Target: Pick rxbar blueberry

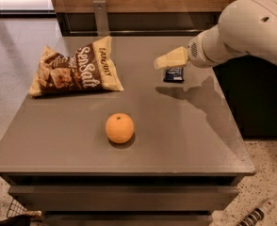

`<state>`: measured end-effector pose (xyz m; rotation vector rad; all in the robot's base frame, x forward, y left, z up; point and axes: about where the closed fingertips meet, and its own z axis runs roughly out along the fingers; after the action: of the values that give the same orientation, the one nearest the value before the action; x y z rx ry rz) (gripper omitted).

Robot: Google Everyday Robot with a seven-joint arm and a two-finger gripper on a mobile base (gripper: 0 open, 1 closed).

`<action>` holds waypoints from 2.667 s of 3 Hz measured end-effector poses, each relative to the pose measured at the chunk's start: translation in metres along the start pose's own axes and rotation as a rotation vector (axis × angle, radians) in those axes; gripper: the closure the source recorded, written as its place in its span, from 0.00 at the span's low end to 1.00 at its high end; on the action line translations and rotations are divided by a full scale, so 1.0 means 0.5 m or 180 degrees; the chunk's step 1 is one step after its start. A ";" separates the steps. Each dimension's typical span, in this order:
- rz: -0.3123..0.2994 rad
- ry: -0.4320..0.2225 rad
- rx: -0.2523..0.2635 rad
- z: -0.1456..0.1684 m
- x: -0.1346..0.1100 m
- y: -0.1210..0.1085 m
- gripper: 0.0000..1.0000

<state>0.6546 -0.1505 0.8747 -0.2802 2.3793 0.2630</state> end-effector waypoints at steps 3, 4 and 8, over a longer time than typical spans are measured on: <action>-0.0190 0.0211 0.0081 0.141 -0.009 0.052 0.00; -0.0170 0.0264 0.0128 0.175 -0.020 0.028 0.00; 0.0004 0.0357 0.0216 0.201 -0.008 -0.031 0.41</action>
Offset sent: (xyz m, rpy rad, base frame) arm 0.0378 0.0562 -0.0492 -0.0749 0.0426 0.0393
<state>0.7260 -0.1379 0.8031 -0.2679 2.4934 0.1708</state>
